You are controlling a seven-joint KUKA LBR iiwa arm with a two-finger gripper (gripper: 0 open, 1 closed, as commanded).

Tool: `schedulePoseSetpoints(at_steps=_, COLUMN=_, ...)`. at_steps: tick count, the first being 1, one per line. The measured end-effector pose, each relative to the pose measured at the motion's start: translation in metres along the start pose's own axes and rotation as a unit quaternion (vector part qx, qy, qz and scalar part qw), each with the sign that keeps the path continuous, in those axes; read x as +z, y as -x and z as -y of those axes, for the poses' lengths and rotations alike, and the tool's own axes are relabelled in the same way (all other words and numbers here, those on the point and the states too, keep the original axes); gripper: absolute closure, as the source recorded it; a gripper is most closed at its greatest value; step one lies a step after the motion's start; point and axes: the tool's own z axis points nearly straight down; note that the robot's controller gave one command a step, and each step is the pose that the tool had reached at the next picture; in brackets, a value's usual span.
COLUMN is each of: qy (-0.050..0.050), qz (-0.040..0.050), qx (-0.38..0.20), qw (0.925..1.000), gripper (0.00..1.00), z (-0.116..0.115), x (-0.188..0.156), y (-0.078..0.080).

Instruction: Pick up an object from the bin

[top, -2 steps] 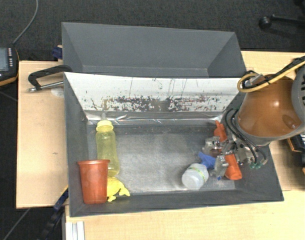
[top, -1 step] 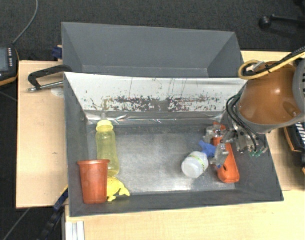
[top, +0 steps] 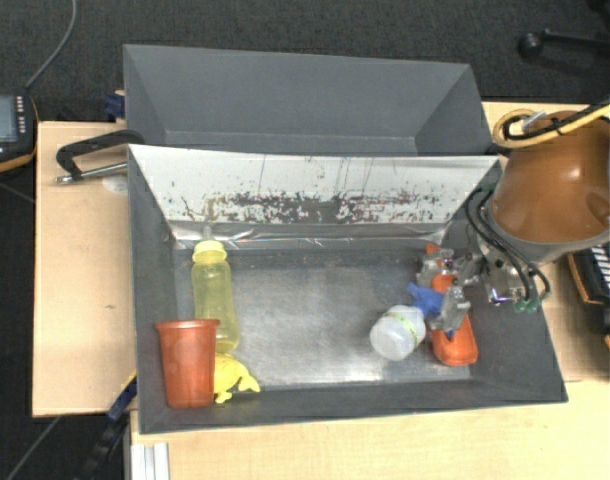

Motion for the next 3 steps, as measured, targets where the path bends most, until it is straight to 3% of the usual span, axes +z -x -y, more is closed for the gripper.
schedulePoseSetpoints(at_steps=1, qy=-0.004, qz=0.0145, qx=-0.001, qw=0.9999, gripper=1.00, z=0.002, x=0.016, y=0.013)
schedulePoseSetpoints(at_steps=2, qy=0.000, qz=0.0030, qx=-0.017, qw=0.9999, gripper=1.00, z=-0.002, x=-0.010, y=0.011)
schedulePoseSetpoints(at_steps=3, qy=-0.004, qz=0.0170, qx=-0.011, qw=0.9998, gripper=1.00, z=0.011, x=0.013, y=0.033)
